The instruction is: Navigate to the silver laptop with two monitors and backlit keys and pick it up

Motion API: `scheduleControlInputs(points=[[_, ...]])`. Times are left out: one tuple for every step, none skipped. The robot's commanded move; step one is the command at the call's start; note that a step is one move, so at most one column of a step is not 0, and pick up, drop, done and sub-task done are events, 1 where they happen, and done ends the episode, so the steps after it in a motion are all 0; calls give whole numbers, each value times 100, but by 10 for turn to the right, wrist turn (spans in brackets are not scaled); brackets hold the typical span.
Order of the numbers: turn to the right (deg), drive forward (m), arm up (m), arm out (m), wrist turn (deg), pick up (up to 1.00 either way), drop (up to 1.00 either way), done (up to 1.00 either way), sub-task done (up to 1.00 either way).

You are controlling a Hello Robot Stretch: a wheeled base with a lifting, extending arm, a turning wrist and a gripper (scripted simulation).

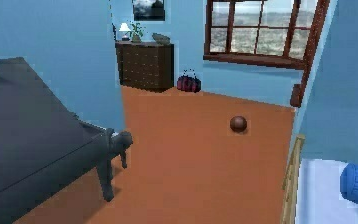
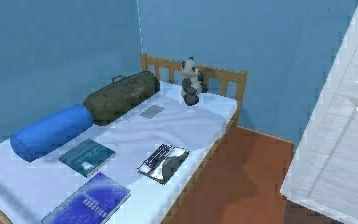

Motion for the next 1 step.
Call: scheduleControlInputs(points=[[0, 0, 6, 0, 0, 0, 0, 0, 0]])
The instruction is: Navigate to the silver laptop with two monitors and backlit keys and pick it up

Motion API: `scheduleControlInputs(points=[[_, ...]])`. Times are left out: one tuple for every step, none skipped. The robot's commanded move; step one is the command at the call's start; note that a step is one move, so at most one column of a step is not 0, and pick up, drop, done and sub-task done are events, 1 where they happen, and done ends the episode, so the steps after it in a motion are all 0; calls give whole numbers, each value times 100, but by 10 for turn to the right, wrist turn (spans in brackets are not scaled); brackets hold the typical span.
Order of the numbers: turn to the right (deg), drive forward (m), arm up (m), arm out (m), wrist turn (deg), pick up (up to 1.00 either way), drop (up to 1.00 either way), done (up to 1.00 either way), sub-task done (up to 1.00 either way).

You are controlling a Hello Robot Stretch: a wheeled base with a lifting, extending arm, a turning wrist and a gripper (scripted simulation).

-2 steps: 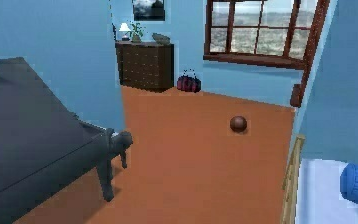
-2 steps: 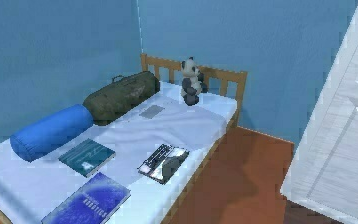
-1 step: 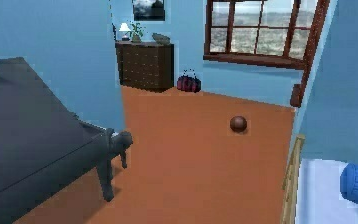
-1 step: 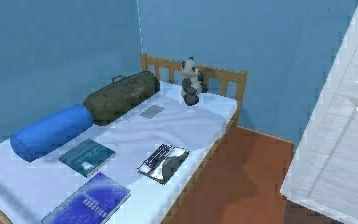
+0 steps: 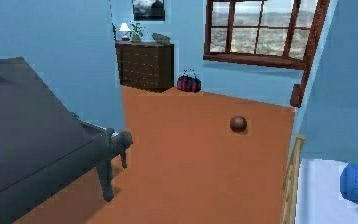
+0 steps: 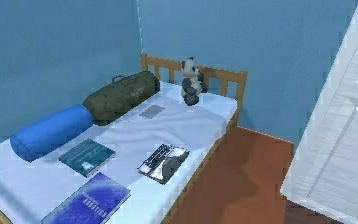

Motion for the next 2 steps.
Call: scheduleControlInputs(points=[[0, 0, 0, 50, 0, 0, 0, 0, 0], [0, 0, 0, 0, 450, 0, 0, 0, 0]])
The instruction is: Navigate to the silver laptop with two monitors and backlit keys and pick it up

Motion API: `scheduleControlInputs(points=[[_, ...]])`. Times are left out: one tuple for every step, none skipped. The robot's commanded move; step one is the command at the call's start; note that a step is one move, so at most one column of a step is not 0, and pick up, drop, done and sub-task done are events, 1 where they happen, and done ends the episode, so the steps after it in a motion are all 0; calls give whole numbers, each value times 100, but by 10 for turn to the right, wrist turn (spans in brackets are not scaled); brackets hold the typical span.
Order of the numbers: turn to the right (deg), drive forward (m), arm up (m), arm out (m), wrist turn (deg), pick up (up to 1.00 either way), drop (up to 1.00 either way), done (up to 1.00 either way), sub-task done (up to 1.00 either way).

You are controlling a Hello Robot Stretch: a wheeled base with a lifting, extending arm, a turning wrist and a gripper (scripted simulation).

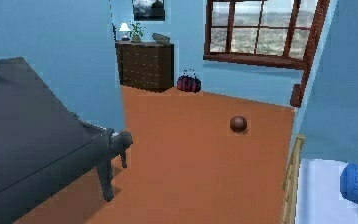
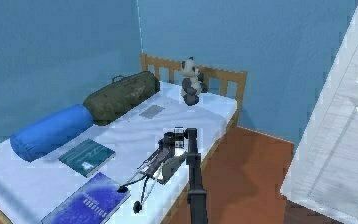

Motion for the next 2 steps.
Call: scheduleControlInputs(points=[[0, 0, 0, 0, 450, 0, 0, 0, 0], [0, 0, 0, 0, 450, 0, 0, 0, 0]])
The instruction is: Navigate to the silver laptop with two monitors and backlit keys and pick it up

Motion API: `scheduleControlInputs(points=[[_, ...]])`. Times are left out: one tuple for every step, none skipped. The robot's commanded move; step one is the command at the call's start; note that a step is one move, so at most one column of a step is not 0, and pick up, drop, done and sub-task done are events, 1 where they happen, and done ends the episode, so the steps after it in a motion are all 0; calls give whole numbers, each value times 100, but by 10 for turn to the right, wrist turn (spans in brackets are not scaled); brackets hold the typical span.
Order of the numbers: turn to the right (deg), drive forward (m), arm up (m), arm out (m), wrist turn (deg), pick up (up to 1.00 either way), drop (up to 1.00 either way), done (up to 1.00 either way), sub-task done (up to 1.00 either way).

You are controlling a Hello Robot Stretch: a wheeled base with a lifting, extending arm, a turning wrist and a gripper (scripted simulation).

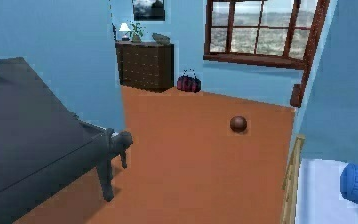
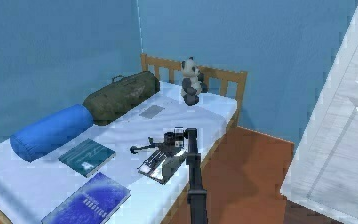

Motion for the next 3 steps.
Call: scheduleControlInputs(points=[[0, 0, 0, 0, 270, 0, 0, 0, 0], [0, 0, -30, 0, 0, 0, 0, 0, 0], [0, 0, 0, 0, 0, 100, 0, 0, 0]])
